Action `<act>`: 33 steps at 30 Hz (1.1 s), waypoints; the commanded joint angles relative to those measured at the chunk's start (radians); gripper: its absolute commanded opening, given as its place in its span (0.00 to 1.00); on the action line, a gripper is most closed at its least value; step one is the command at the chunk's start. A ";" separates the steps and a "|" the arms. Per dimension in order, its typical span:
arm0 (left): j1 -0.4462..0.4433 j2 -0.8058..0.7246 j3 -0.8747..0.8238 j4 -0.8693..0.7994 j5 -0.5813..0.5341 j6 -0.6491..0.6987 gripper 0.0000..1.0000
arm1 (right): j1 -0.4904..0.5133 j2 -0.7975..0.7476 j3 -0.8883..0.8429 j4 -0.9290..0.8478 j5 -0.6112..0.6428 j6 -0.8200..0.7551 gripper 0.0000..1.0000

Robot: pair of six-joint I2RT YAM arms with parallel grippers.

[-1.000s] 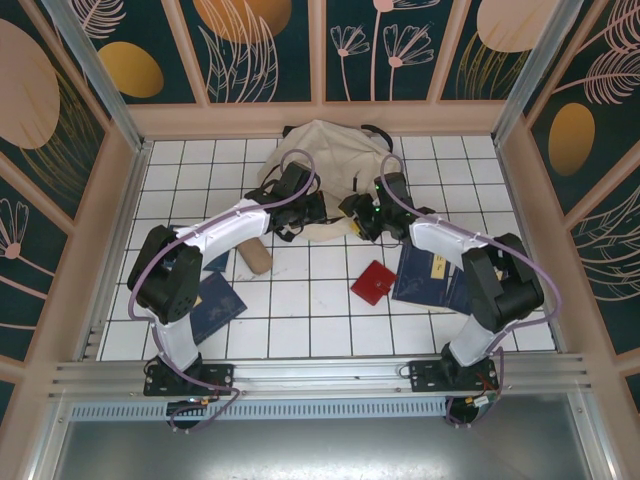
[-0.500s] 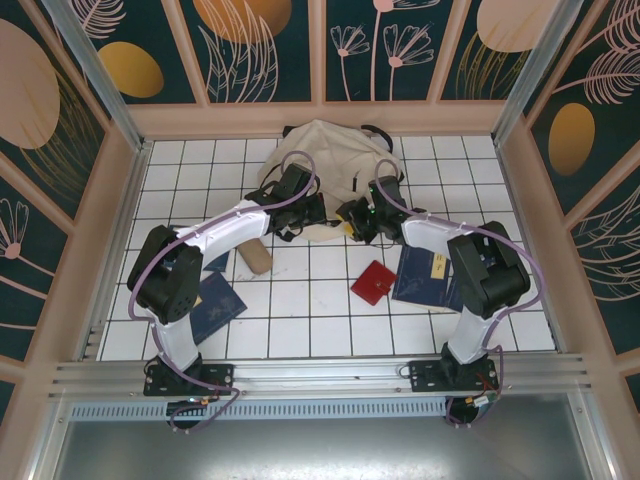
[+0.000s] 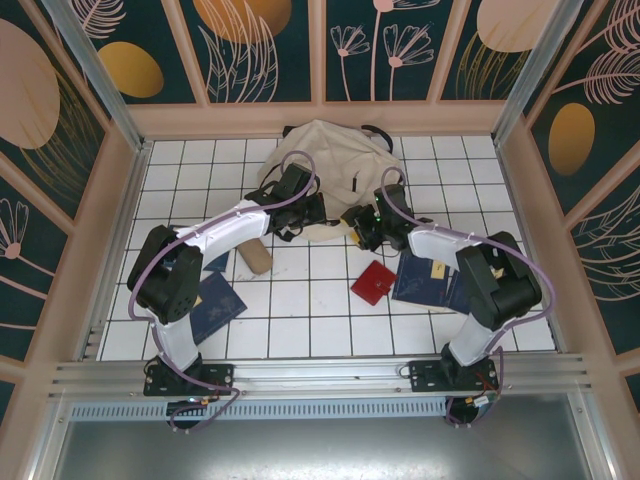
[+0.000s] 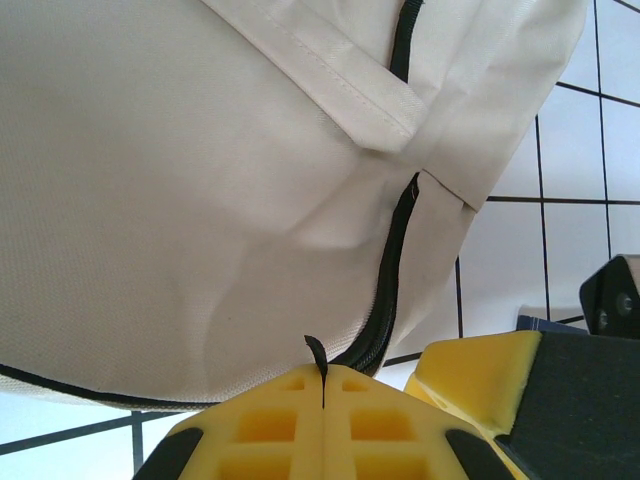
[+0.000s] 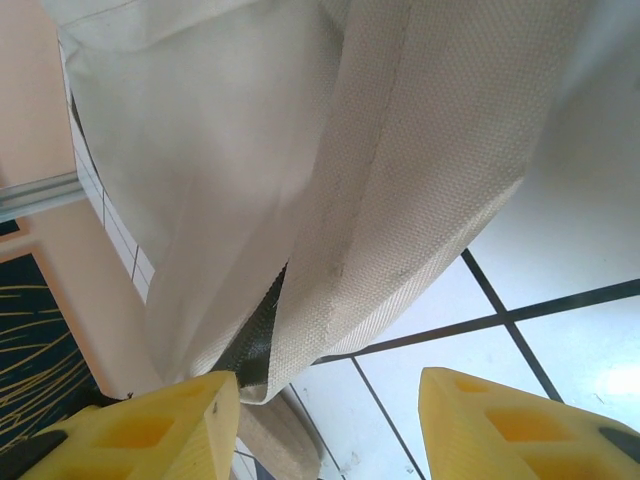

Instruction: Pack books, pencil case, and school supplies into a backpack

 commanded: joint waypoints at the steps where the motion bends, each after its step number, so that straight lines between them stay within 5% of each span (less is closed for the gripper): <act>1: 0.006 -0.011 0.018 0.005 0.004 0.015 0.00 | 0.001 0.046 0.009 0.056 -0.036 0.020 0.50; 16: 0.007 -0.015 0.013 -0.003 0.007 0.016 0.00 | -0.017 0.132 0.084 0.080 -0.050 -0.041 0.46; 21: 0.008 -0.017 0.016 -0.008 -0.008 0.013 0.00 | -0.017 0.151 0.082 0.082 -0.057 -0.038 0.21; 26: 0.011 -0.043 -0.001 -0.091 -0.221 0.001 0.00 | -0.057 0.084 0.055 0.021 0.000 -0.106 0.00; 33: 0.061 -0.170 -0.142 -0.109 -0.401 -0.032 0.00 | -0.141 -0.012 0.006 -0.060 -0.001 -0.174 0.00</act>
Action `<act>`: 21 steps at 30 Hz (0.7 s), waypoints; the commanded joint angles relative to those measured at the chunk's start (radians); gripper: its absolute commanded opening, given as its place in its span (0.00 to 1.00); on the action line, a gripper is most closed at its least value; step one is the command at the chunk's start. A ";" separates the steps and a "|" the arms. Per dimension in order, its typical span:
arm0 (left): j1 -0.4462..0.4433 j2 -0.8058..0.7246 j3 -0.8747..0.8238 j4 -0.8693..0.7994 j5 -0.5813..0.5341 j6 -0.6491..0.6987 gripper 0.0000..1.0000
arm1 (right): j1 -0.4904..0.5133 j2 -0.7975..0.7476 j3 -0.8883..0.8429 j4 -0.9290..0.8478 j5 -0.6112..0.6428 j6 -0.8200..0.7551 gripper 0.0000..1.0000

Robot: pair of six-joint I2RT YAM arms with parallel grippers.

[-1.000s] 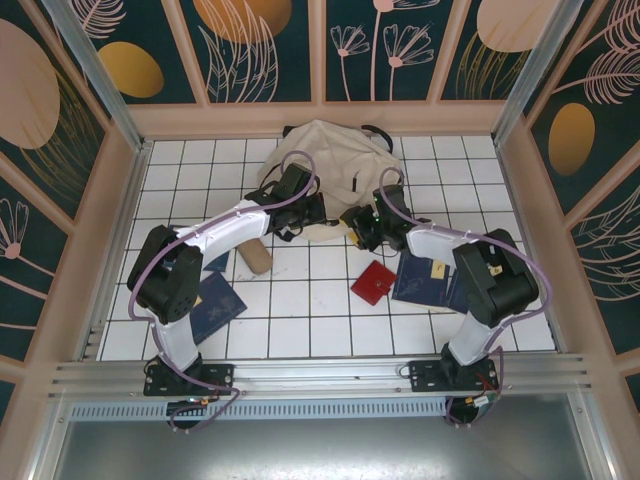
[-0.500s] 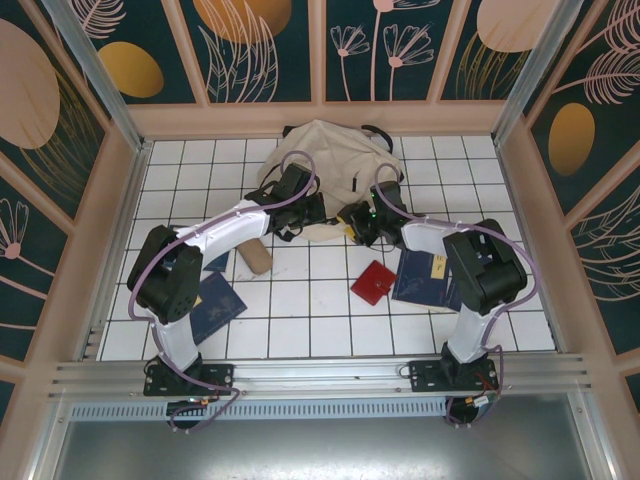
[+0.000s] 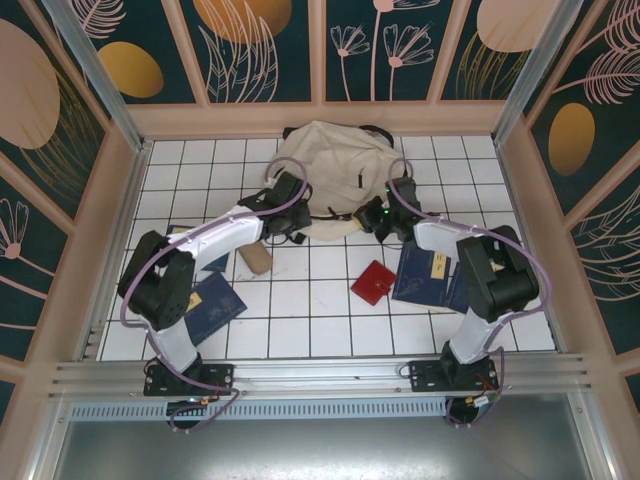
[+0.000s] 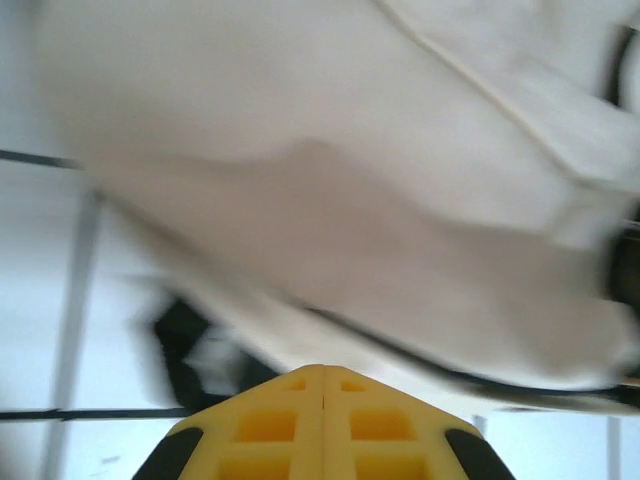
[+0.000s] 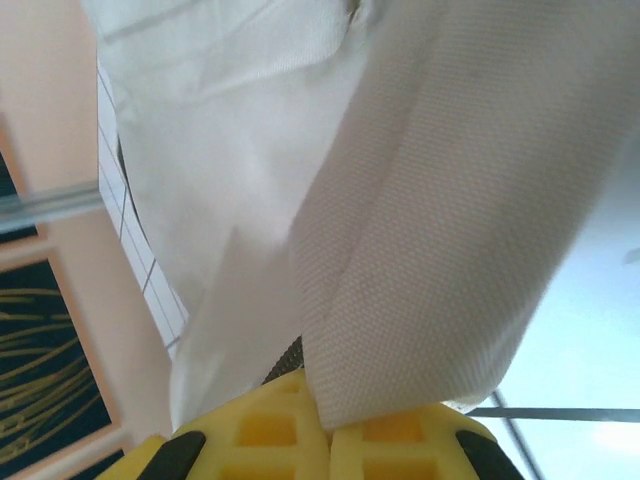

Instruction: Pack books, pencil case, and school supplies into a backpack

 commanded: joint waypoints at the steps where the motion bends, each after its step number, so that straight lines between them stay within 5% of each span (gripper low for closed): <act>1: 0.049 -0.099 -0.041 -0.038 -0.158 -0.023 0.00 | -0.038 -0.043 -0.025 -0.083 0.031 -0.063 0.00; 5: 0.083 -0.138 -0.076 0.006 -0.118 0.005 0.00 | -0.050 -0.054 -0.036 -0.064 -0.001 -0.084 0.00; 8: 0.080 -0.133 -0.083 0.122 0.135 0.078 0.00 | -0.038 -0.047 -0.011 -0.067 -0.022 -0.097 0.00; 13: 0.063 -0.099 -0.084 0.276 0.394 0.011 0.37 | -0.029 -0.031 -0.003 -0.060 -0.039 -0.092 0.00; 16: 0.029 -0.049 -0.037 0.324 0.450 -0.018 0.47 | -0.029 -0.030 -0.004 -0.057 -0.042 -0.092 0.00; 21: 0.004 0.065 0.019 0.357 0.453 -0.085 0.50 | -0.029 -0.030 -0.012 -0.047 -0.044 -0.086 0.00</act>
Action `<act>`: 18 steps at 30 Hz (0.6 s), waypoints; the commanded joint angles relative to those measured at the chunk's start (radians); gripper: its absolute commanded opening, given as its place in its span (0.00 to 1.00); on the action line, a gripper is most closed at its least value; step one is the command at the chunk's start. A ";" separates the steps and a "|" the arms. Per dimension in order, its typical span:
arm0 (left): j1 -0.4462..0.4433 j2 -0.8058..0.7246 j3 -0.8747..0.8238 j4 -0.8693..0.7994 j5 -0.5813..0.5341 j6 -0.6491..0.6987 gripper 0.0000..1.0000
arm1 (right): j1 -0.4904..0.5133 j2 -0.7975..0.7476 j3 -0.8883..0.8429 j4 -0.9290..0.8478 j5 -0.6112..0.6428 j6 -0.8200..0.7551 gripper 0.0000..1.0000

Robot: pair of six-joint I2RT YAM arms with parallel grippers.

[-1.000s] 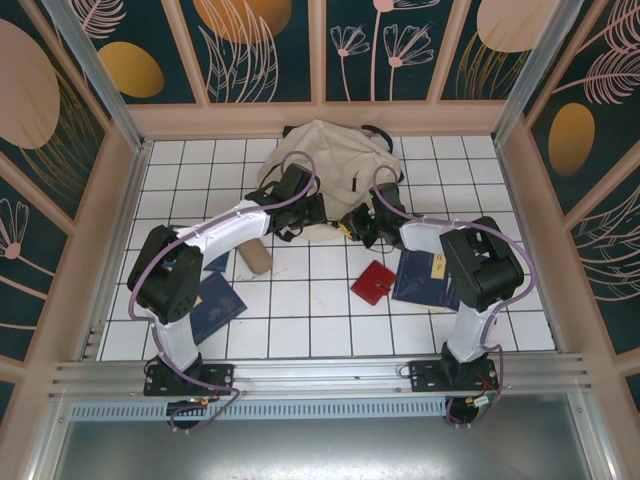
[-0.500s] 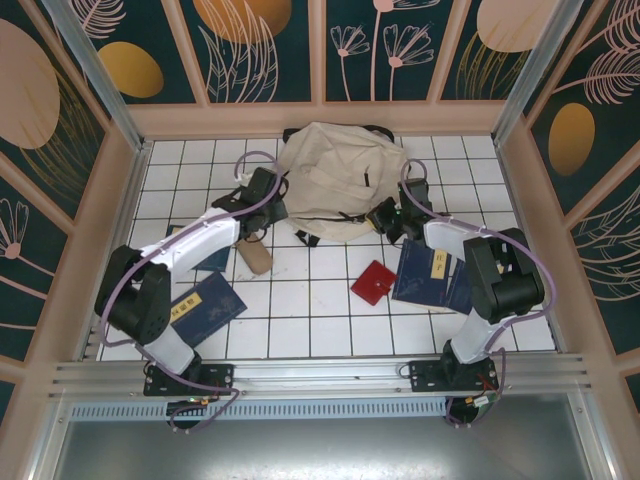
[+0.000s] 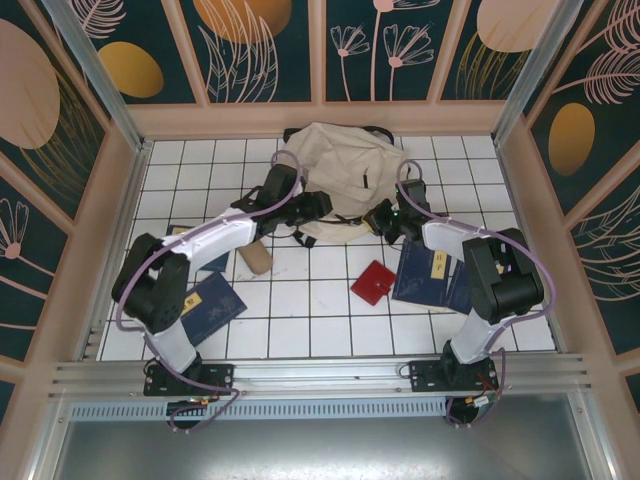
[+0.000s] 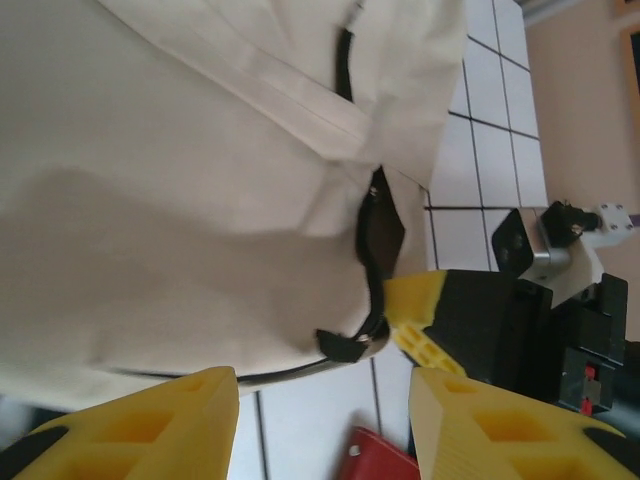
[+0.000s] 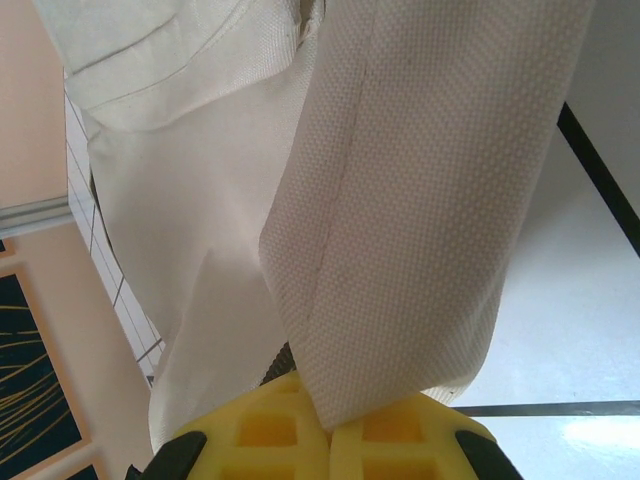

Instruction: Pack books, pencil case, and school supplies into a backpack

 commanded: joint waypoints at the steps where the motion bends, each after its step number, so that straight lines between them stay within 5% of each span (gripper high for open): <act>1: -0.010 0.064 0.047 0.043 0.015 -0.049 0.51 | 0.009 -0.018 0.007 0.003 -0.026 -0.015 0.00; 18: -0.038 0.184 0.118 0.068 0.062 -0.072 0.38 | 0.014 -0.005 0.004 0.036 -0.040 0.004 0.00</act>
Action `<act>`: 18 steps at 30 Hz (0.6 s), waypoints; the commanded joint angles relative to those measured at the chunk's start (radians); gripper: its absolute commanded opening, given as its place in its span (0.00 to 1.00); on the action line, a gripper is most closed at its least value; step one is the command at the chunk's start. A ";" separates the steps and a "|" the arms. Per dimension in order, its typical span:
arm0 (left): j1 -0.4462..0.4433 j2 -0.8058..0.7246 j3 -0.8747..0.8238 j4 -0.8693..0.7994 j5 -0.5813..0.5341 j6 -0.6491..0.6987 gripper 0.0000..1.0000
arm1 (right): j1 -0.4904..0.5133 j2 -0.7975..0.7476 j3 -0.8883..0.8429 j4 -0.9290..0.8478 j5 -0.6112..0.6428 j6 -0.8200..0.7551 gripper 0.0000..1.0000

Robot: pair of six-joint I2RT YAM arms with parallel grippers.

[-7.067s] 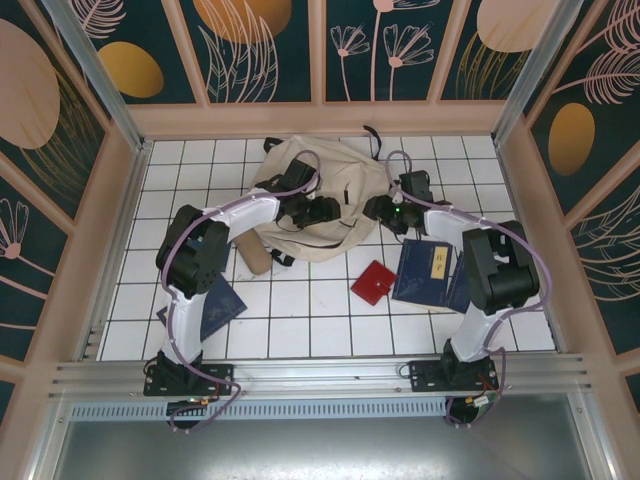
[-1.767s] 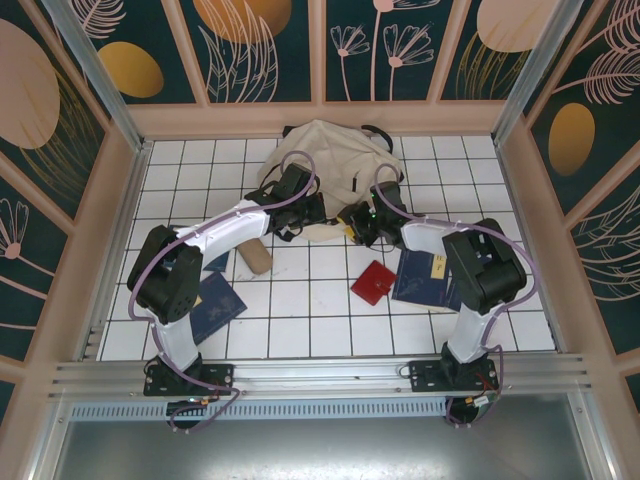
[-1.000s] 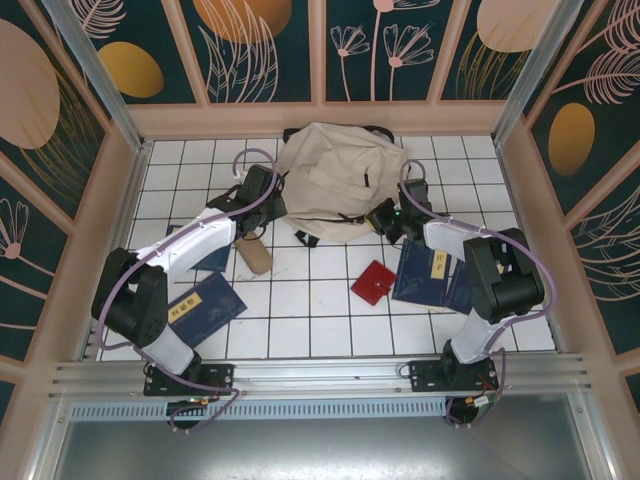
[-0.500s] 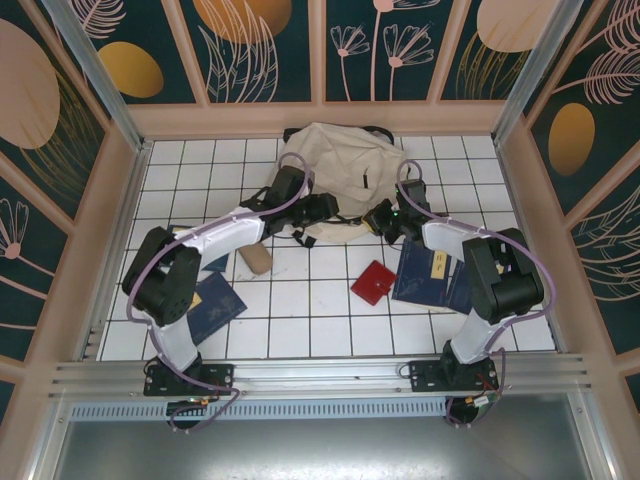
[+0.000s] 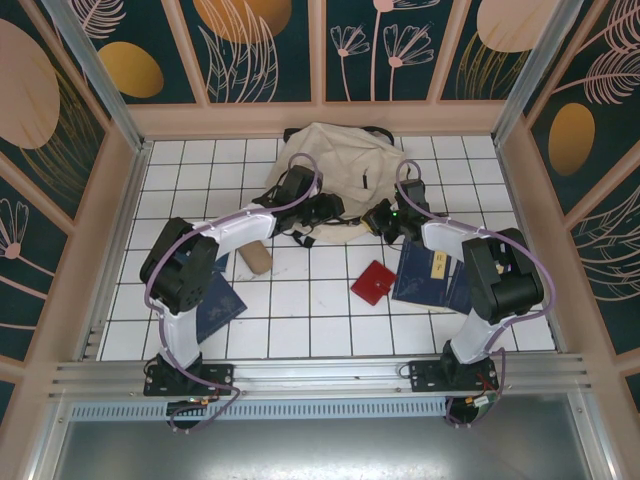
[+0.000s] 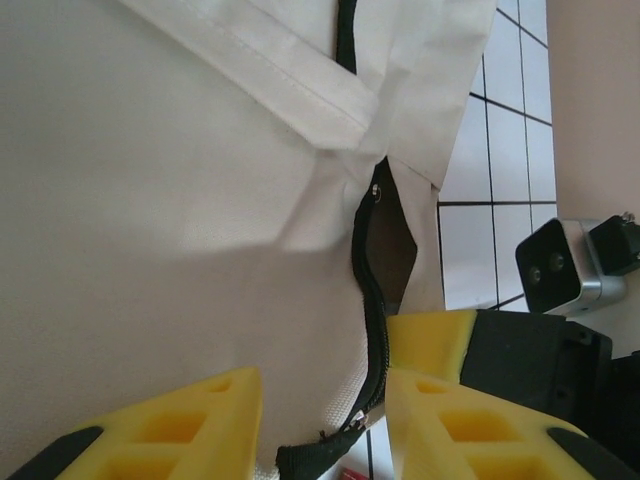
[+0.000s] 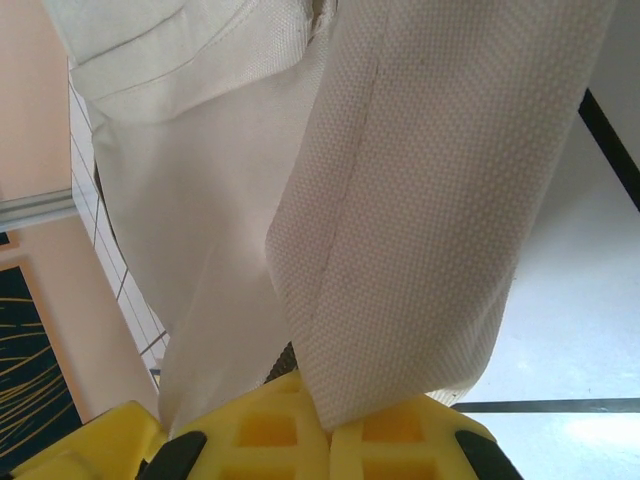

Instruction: Pack books, pencil case, and school supplies into a backpack

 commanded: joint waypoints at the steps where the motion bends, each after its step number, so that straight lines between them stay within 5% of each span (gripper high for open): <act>1: -0.013 0.019 0.023 0.023 0.025 -0.021 0.39 | 0.010 -0.005 0.004 0.028 -0.032 0.003 0.00; 5: -0.018 0.020 0.013 0.033 0.043 -0.035 0.40 | 0.010 -0.002 0.006 0.033 -0.032 0.007 0.00; 18: -0.026 0.028 -0.020 0.102 0.058 -0.084 0.22 | 0.011 -0.006 -0.003 0.038 -0.030 0.017 0.00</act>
